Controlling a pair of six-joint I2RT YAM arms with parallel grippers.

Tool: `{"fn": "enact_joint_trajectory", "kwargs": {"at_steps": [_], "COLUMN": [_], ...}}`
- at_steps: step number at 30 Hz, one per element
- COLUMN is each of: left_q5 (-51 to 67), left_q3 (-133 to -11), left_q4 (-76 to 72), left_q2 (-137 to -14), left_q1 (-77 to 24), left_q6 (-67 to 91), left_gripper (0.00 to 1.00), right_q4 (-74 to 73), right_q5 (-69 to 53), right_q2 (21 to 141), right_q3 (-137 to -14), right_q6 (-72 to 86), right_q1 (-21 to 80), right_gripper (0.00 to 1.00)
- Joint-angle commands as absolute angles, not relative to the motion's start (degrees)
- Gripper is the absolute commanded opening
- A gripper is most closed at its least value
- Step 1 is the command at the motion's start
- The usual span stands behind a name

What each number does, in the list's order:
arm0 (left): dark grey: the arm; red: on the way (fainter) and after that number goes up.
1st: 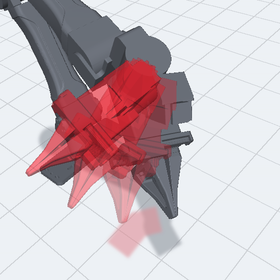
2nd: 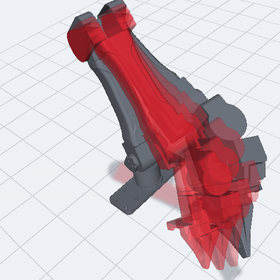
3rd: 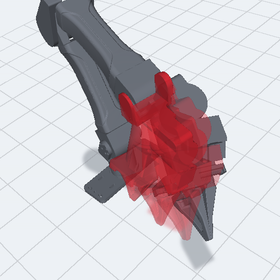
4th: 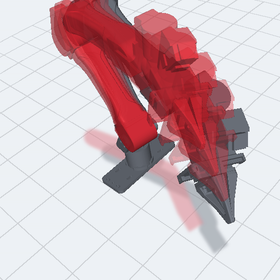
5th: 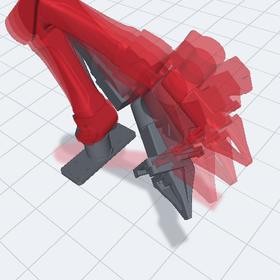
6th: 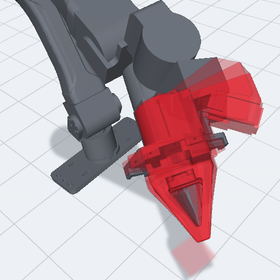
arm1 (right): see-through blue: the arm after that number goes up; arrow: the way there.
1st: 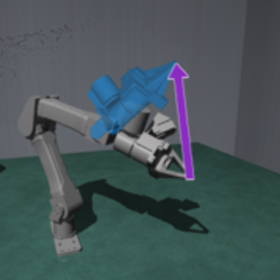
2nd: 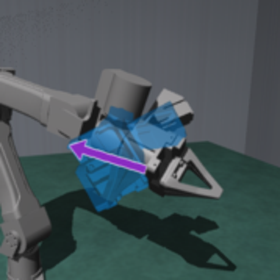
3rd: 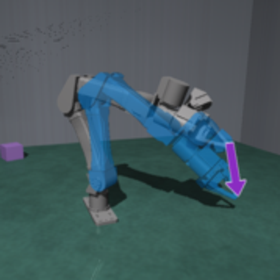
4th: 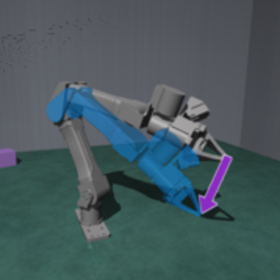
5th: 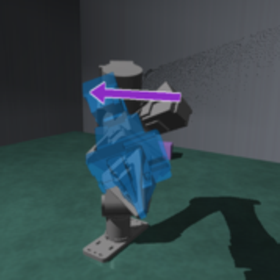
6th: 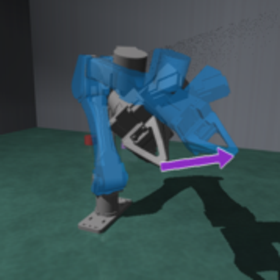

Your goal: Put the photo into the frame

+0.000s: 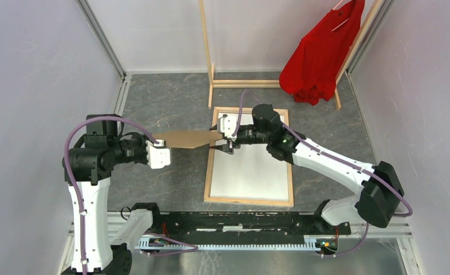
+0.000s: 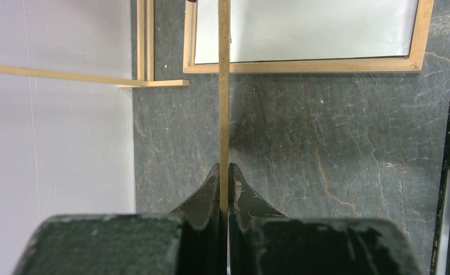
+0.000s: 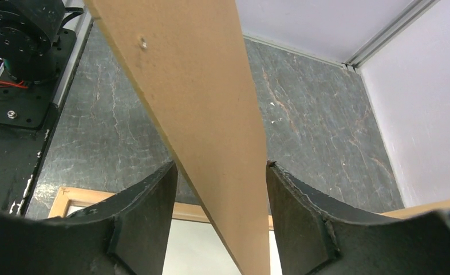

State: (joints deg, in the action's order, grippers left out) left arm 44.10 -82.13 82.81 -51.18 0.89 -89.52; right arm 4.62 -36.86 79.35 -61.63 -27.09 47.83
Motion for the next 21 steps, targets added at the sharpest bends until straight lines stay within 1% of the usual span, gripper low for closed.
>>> {"fn": "enact_joint_trajectory", "kwargs": {"at_steps": [1,4,5,6,7,9,10,13,14,15,16,17,18,21], "left_q5": [47.58,47.72,47.68,47.67,47.69,47.73,47.79,47.97,48.16,48.35,48.42,48.42,48.36,46.41], "left_q3": [-84.35,-84.09,-84.04,-83.89,-83.79,-83.74,-83.66,-83.27,-82.91,-82.54,-81.90,-80.94,-79.84,-75.40], "left_q4": [81.47,81.24,81.01,80.69,80.58,80.53,80.43,79.63,78.37,77.29,74.70,69.94,65.01,45.74], "left_q2": [-51.32,-51.24,-51.10,-51.00,-50.90,-50.81,-50.85,-50.35,-50.01,-49.58,-48.93,-48.17,-47.15,-43.92], "left_q1": [0.97,0.90,0.94,0.94,0.89,0.96,0.97,0.96,0.89,0.96,0.97,0.90,0.93,0.97], "left_q6": [-92.12,-91.85,-91.74,-91.54,-91.50,-91.48,-91.54,-91.37,-90.74,-89.33,-86.73,-83.66,-79.47,-62.76], "left_gripper": [0.03,0.03,0.03,0.03,0.03,0.03,0.03,0.04,0.11,0.29,0.60,0.88,0.98,1.00], "right_q4": [12.11,11.78,10.74,10.23,9.79,8.29,7.66,7.44,8.08,8.88,9.92,11.03,11.90,14.02], "right_q5": [-31.45,-26.50,-26.13,-26.02,-26.36,-27.39,-27.37,-27.21,-27.17,-27.09,-27.05,-26.87,-26.81,-26.35], "right_q2": [79.40,81.14,81.89,82.41,82.96,84.09,84.43,84.27,83.86,83.19,82.61,81.84,81.20,79.97], "right_q3": [-59.63,-60.63,-61.52,-62.28,-62.79,-64.06,-64.64,-64.95,-64.57,-64.08,-63.53,-62.94,-62.64,-63.05], "right_q6": [-25.87,-24.10,-24.09,-24.13,-24.52,-25.04,-25.05,-24.52,-24.37,-24.07,-23.64,-22.96,-22.27,-19.25], "right_q1": [49.79,50.66,50.73,50.71,50.70,50.71,50.80,50.89,50.91,50.95,51.06,51.06,51.00,51.01], "right_gripper": [0.64,0.70,0.70,0.63,0.52,0.15,0.01,0.00,0.00,0.00,0.00,0.00,0.00,0.00]}}
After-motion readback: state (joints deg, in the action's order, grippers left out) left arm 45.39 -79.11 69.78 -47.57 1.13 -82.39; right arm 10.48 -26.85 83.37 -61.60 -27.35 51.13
